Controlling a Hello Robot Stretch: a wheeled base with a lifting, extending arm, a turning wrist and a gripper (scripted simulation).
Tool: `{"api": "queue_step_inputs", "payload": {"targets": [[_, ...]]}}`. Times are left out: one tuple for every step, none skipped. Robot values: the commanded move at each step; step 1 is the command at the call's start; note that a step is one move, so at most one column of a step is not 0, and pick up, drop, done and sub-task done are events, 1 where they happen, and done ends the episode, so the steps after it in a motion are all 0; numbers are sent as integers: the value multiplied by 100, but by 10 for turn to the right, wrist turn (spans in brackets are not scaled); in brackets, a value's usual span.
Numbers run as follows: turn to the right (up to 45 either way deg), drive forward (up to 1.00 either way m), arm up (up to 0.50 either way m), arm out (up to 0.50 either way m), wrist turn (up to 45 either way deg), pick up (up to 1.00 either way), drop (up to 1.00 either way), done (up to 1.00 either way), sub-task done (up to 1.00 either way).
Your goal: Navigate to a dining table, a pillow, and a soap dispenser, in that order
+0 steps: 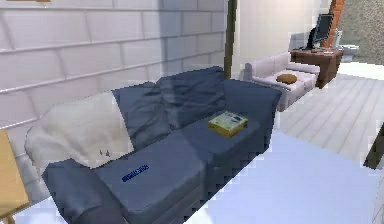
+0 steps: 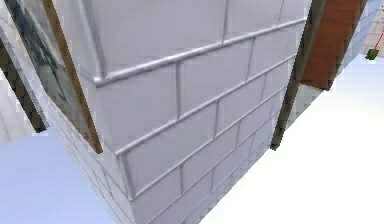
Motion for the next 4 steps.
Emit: {"api": "queue_step_inputs", "payload": {"targets": [[0, 15, 0, 0, 0, 0, 0, 0, 0], [-450, 0, 0, 0, 0, 0, 0, 0, 0], [-330, 0, 0, 0, 0, 0, 0, 0, 0], [0, 0, 0, 0, 0, 0, 0, 0, 100]]}}
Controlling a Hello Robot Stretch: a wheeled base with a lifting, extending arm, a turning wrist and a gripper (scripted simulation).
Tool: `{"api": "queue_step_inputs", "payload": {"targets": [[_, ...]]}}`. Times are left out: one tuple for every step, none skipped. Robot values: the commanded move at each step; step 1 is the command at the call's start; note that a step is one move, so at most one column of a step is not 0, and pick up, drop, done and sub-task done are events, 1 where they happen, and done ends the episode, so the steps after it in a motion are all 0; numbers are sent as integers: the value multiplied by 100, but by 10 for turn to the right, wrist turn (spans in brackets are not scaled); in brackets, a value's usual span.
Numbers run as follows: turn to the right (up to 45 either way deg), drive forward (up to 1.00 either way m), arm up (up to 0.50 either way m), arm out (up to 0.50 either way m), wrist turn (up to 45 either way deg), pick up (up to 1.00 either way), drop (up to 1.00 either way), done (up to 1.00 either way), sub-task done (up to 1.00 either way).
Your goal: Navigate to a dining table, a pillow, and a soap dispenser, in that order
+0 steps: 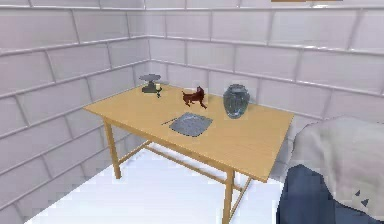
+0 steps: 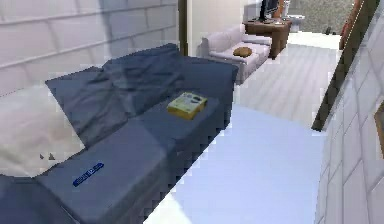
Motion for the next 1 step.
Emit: {"api": "queue_step_inputs", "payload": {"targets": [[450, 0, 0, 0, 0, 0, 0, 0, 0]]}}
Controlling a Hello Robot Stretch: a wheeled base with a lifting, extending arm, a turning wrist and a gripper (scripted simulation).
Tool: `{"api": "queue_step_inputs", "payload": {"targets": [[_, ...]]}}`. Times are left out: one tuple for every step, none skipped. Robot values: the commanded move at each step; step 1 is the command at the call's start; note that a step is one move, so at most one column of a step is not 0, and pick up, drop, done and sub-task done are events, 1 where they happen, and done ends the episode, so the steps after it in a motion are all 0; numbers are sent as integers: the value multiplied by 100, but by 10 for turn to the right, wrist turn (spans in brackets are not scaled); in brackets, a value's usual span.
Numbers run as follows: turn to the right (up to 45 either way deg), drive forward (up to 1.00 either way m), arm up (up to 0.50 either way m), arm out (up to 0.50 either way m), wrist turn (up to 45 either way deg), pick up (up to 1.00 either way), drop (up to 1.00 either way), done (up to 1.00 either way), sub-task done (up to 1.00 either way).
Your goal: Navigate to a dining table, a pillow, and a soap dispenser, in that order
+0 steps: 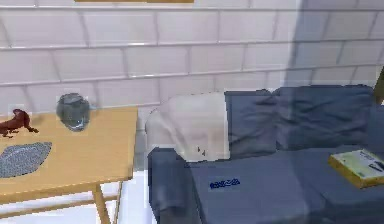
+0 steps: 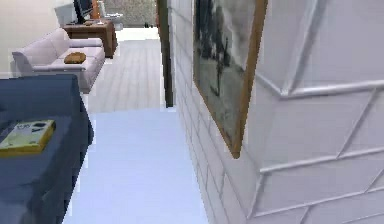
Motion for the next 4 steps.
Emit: {"api": "queue_step_inputs", "payload": {"targets": [[450, 0, 0, 0, 0, 0, 0, 0, 0], [150, 0, 0, 0, 0, 0, 0, 0, 0], [0, 45, 0, 0, 0, 0, 0, 0, 0], [120, 0, 0, 0, 0, 0, 0, 0, 0]]}}
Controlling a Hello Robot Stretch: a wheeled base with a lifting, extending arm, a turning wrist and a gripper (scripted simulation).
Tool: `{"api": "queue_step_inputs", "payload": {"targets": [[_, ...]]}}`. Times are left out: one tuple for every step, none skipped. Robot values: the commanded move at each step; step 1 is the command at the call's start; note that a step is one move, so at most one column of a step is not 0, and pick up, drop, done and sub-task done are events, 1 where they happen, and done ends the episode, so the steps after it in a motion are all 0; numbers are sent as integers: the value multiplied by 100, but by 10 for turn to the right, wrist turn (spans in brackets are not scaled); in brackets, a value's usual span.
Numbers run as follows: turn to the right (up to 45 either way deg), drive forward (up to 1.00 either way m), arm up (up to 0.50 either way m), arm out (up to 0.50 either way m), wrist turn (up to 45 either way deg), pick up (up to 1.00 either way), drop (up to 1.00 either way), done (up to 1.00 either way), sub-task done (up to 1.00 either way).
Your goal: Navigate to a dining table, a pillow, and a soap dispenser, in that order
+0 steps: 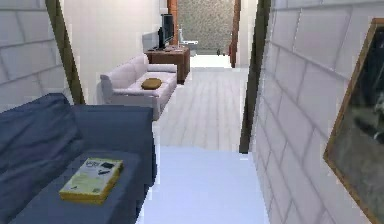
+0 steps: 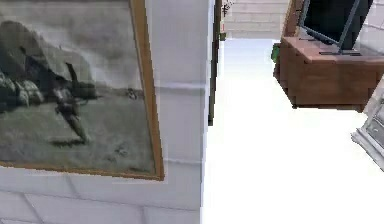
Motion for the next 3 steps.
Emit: {"api": "queue_step_inputs", "payload": {"targets": [[0, 100, 0, 0, 0, 0, 0, 0, 0], [30, 0, 0, 0, 0, 0, 0, 0, 0], [0, 100, 0, 0, 0, 0, 0, 0, 0]]}}
